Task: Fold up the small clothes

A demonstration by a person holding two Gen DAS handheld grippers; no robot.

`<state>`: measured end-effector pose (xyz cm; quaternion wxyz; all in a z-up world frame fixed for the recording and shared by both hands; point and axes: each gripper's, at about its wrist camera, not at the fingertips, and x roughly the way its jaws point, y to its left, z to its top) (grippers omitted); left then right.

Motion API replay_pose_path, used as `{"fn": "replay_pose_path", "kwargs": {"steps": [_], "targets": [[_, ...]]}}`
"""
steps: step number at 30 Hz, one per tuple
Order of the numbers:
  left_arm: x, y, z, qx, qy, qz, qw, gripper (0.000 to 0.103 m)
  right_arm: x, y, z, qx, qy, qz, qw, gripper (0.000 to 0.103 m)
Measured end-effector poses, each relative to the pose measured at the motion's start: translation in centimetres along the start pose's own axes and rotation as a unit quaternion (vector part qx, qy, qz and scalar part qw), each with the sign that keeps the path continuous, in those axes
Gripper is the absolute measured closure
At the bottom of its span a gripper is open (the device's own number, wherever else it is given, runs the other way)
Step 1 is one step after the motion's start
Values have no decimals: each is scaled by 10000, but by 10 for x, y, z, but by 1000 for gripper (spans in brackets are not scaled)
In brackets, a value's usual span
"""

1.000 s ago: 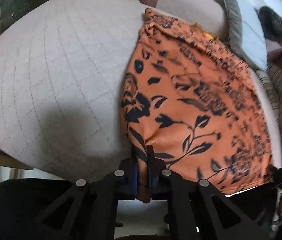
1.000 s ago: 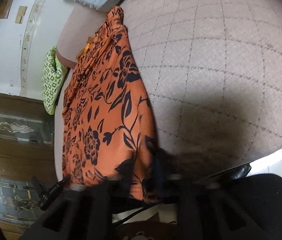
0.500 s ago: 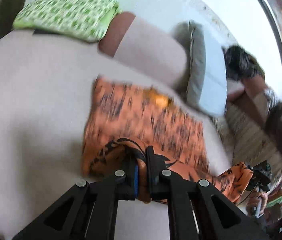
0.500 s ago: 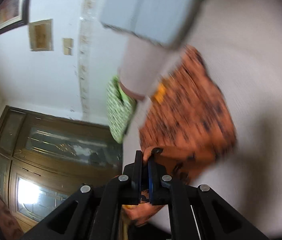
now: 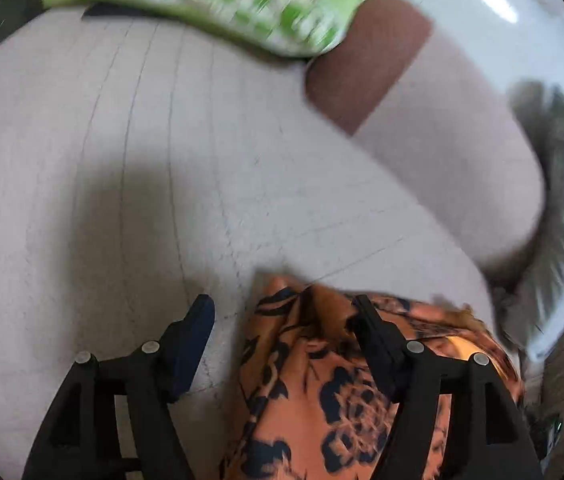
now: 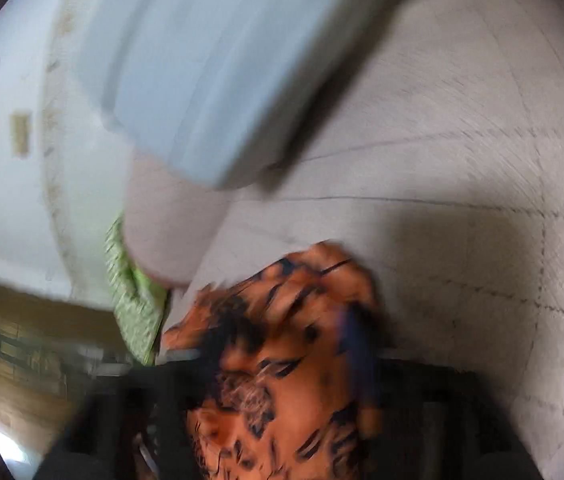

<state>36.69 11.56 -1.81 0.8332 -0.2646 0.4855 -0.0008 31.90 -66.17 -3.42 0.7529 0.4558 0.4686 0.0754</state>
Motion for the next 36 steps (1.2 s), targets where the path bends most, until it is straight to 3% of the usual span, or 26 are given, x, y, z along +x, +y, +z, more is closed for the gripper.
{"fn": "replay_pose_path", "kwargs": {"steps": [2,5,6,8,9,11,12,13,14,15,17,19,23,25,28,29,30,31,32,33,34,36], "targets": [[-41,2,-2,132,-390,-164,9990,29,-18,16,-3,-360,-172,-93,9992,17],[-96,13,-29,388,-891,-476,9941,7,-45,31,-17,-815,-434,-376,9950,16],[-100,16,-41,503,-838,-517,9939,4,-48,30,-24,-909,-403,-533,9936,15],[-86,19,-70,874,-336,-550,9941,4,-34,19,-42,-998,135,-747,9921,15],[-74,20,-82,985,-82,-523,9937,4,-18,15,-53,-1015,533,-842,9898,15],[-34,19,-103,1056,571,-343,9922,5,6,19,-65,-1303,814,-1021,9828,14],[-21,13,-115,1136,746,-198,9905,10,13,26,-70,-1530,769,-1236,9775,15],[-21,0,-124,1502,363,347,9874,20,20,36,-72,-1653,800,-1421,9727,20],[-22,-11,-127,1758,348,369,9831,60,26,42,-72,-1658,958,-1448,9708,64],[-22,-19,-126,1756,551,137,9828,83,32,48,-72,-1618,1158,-1452,9692,80],[-31,-29,-116,1431,641,258,9873,86,32,61,-69,-1688,1181,-1632,9648,84],[-58,-36,-110,1401,439,134,9891,87,10,83,-64,-1600,971,-1378,9726,86],[-142,-54,-125,1830,-117,-135,9830,87,-51,125,-76,-1929,816,-1152,9710,90],[-174,-45,-144,1788,-182,-278,9833,86,-89,131,-90,-1994,744,-1103,9708,90],[-204,-11,-191,1715,21,-374,9845,84,-132,108,-125,-1783,738,-949,9766,90],[-200,4,-213,1719,159,-351,9844,78,-137,93,-146,-1761,789,-983,9763,88],[-188,18,-231,1781,300,-291,9831,67,-137,73,-167,-1737,831,-1042,9757,85],[-177,31,-242,1806,436,-179,9824,59,-131,41,-190,-1590,996,-1250,9743,79],[-156,49,-262,1756,685,194,9819,53,-125,18,-201,-1438,1197,-1511,9707,55],[-141,64,-275,1625,880,337,9822,52,-117,-3,-215,-1260,1426,-1877,9636,41],[-150,72,-276,1464,529,81,9878,51,-125,-4,-224,-1436,1070,-1694,9691,41],[-166,75,-268,1218,342,193,9918,48,-141,14,-227,-1740,708,-1719,9670,40]]}}
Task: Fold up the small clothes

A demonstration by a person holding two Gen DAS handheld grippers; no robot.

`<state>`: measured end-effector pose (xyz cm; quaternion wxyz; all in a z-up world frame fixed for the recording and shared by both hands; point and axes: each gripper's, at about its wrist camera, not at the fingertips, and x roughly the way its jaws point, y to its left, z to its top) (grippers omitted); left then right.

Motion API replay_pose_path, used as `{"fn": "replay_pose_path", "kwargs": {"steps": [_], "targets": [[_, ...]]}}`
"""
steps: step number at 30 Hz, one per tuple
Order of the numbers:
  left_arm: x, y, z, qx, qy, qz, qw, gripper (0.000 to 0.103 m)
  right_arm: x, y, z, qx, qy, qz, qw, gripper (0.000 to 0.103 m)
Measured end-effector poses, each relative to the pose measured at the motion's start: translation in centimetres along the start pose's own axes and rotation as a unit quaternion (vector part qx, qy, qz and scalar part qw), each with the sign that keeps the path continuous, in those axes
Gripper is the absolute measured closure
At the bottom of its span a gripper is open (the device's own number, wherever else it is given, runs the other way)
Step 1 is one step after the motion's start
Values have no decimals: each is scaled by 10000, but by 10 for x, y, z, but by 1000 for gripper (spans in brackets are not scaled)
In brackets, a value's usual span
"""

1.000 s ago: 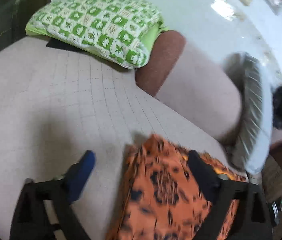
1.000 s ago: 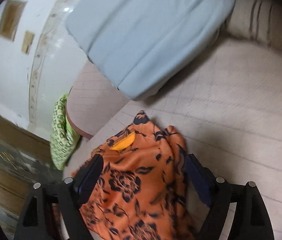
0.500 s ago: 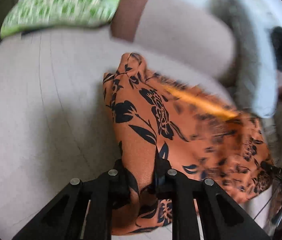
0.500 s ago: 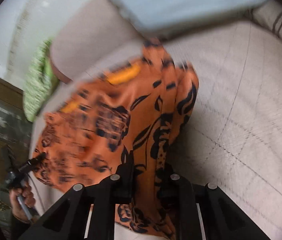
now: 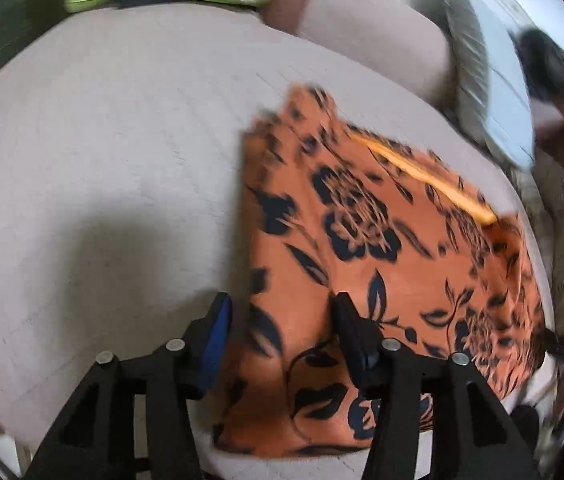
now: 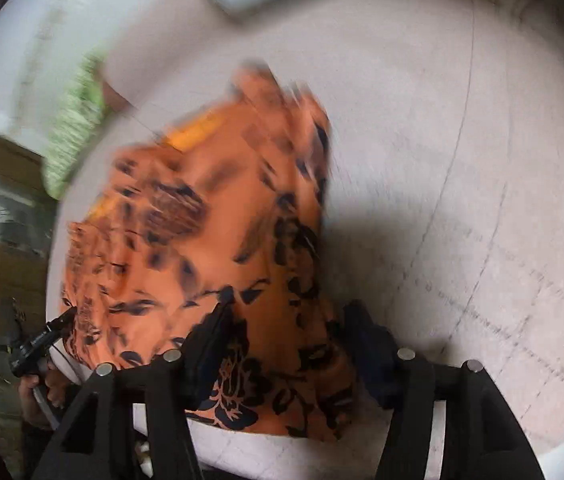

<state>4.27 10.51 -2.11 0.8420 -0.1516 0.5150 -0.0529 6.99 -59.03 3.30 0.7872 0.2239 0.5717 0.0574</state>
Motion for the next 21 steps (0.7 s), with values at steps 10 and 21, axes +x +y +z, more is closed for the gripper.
{"fn": "replay_pose_path", "kwargs": {"steps": [10,21], "targets": [[6,-44,51,1389,-580,613,9867,31,9,52,53,-1286,-613,-638,9877,33],[3,-39,51,1055,-850,883,9868,96,-9,17,44,-592,-625,-1200,9890,99]]}}
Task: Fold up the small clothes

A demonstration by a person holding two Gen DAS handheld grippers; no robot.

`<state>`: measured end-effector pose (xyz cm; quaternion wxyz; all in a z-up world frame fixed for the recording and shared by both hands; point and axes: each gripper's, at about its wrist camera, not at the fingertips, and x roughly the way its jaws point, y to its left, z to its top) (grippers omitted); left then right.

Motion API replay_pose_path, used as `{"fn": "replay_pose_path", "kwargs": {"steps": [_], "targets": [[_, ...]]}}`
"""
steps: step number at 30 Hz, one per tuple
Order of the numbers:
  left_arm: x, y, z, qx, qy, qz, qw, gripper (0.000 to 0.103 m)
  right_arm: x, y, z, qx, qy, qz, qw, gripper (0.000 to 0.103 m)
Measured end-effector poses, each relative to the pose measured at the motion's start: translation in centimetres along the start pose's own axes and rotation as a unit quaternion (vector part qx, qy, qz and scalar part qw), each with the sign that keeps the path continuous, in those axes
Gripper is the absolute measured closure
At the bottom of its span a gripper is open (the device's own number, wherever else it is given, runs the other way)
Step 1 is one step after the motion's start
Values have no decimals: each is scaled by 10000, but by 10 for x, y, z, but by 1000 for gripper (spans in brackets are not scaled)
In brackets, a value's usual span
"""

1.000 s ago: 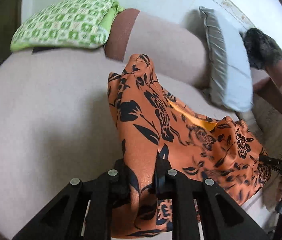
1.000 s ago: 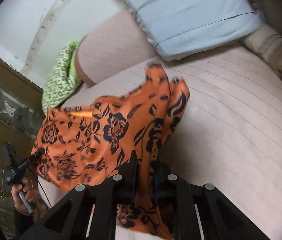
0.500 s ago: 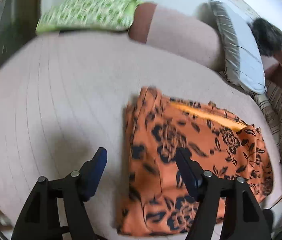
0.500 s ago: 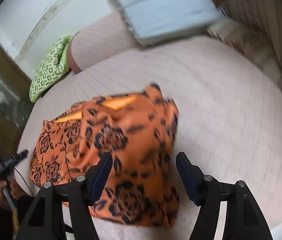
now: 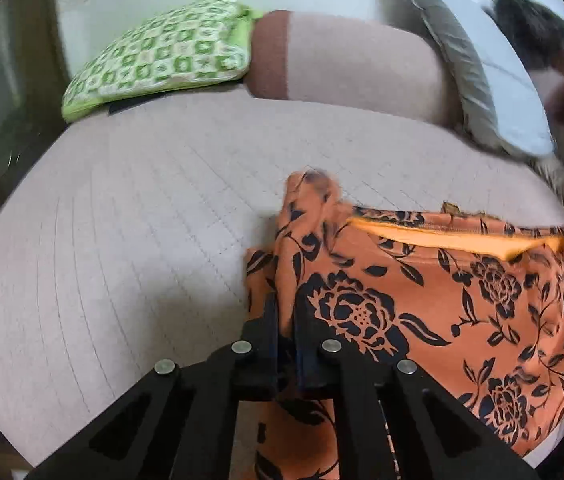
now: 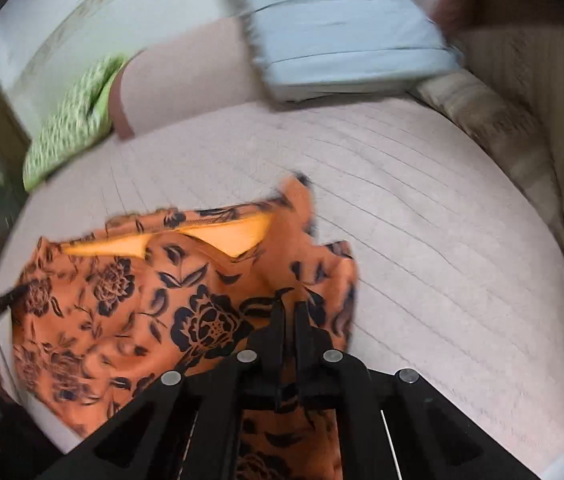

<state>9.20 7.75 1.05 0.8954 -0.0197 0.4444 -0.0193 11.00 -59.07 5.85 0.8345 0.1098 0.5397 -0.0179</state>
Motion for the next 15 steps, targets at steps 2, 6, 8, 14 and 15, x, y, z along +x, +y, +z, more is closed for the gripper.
{"fn": "replay_pose_path", "kwargs": {"steps": [2,6,8,14,15], "targets": [[41,4,-11,-53,646,97,9978,94,37,-22,-11,273,618,-36,9977,92],[28,9,-9,-146,201,69,9997,60,6,-40,-10,778,-1,304,9965,35],[20,13,-3,-149,30,76,9999,42,-10,-33,-6,646,-350,264,9969,17],[39,1,17,291,97,153,9994,42,6,17,23,-290,-447,246,9983,18],[43,-3,17,429,130,254,9987,46,17,23,28,-479,-395,49,9981,18]]}}
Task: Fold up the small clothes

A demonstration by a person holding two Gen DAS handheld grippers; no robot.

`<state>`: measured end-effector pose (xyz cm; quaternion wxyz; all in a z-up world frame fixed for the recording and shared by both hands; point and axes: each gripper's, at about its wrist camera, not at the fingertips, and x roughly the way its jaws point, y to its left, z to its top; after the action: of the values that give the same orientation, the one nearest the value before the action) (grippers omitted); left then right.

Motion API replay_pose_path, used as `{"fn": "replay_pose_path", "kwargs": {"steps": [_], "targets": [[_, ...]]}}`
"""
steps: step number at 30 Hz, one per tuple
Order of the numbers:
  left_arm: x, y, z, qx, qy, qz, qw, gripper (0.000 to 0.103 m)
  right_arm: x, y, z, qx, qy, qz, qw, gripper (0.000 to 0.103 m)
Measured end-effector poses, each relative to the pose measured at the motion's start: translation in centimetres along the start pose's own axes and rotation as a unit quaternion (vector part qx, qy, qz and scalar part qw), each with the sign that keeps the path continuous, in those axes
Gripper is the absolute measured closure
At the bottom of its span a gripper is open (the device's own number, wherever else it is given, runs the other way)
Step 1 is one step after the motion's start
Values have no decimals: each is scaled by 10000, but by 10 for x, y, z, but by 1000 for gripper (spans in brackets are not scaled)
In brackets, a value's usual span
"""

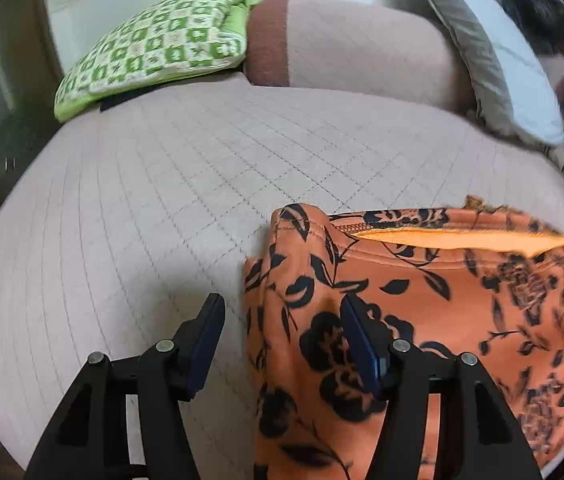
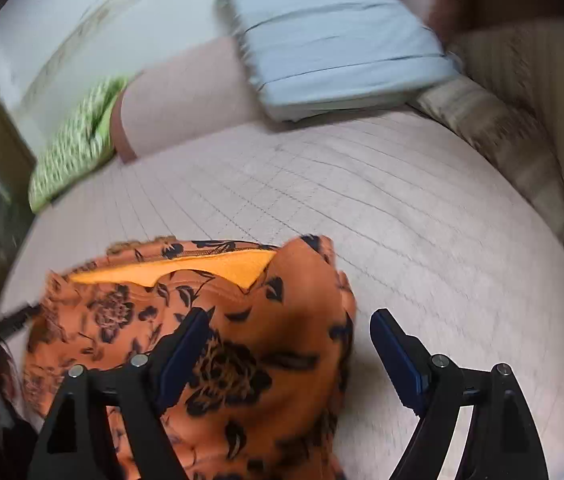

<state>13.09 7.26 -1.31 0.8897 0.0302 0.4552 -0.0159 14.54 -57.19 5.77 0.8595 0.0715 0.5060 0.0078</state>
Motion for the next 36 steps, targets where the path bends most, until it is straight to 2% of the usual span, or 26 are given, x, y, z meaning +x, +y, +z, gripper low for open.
{"fn": "replay_pose_path", "kwargs": {"steps": [1,2,3,4,5,8,10,12,13,14,15,16,17,18,19,20,21,23,25,28,30,31,32,33,34,36], "targets": [[1,-5,-3,147,47,102,9998,54,9,3,0,-149,82,-130,9998,22],[3,-4,-2,224,119,191,9995,96,22,7,1,-301,231,-280,9989,51],[10,-3,0,216,245,246,9992,97,31,8,1,-418,413,-409,9974,76],[9,-1,3,123,247,173,9995,97,35,11,1,-565,531,-449,9960,90],[2,0,0,101,187,170,9996,98,33,14,0,-741,526,-526,9945,93],[-19,1,5,239,-338,210,9989,98,17,27,3,-1223,80,-848,9888,95],[-25,6,6,120,-616,328,9975,98,9,11,9,-910,-229,-982,9907,95],[-4,20,6,-346,-355,394,9980,97,27,-23,10,-158,-86,-1094,9938,95],[19,29,2,-661,138,287,9973,97,50,-47,5,384,451,-925,9939,93],[34,35,-3,-842,512,77,9951,95,59,-60,0,725,729,-749,9919,93],[26,36,-4,-846,311,94,9959,88,57,-68,-5,943,714,-571,9913,93],[14,36,-4,-764,103,180,9969,78,44,-69,-9,886,425,-554,9936,92],[5,35,-4,-661,10,238,9975,53,35,-67,-9,767,238,-597,9950,87],[-1,34,-4,-592,-69,314,9977,39,23,-62,-8,624,35,-592,9963,83],[-13,33,-5,-525,-242,443,9973,38,12,-54,-5,482,-138,-474,9976,65],[-23,33,-6,-520,-399,458,9968,38,2,-41,1,278,-300,-272,9988,30],[-33,33,-8,-540,-544,430,9961,38,-3,-29,6,97,-422,-132,9990,22],[-57,29,-18,-659,-885,367,9932,38,-8,12,11,-559,-411,271,9972,22],[-70,20,-26,-648,-1071,318,9916,38,6,52,11,-1043,-86,585,9928,22],[-76,-5,-44,-391,-1217,313,9913,37,30,97,-5,-1156,311,797,9896,24],[-68,-16,-51,-175,-1223,343,9917,37,59,116,-14,-1063,662,736,9894,34],[-65,-23,-56,-29,-1191,358,9922,37,79,121,-12,-958,927,629,9891,68],[-64,-33,-61,141,-1165,365,9924,37,87,119,-13,-797,1013,651,9895,89],[-61,-39,-65,321,-1131,427,9922,37,88,119,-12,-692,1016,701,9899,92],[-62,-40,-66,363,-1153,467,9916,37,84,119,-11,-661,987,753,9901,100],[-71,-42,-71,358,-1384,490,9885,37,69,121,-4,-759,688,641,9927,101]]}}
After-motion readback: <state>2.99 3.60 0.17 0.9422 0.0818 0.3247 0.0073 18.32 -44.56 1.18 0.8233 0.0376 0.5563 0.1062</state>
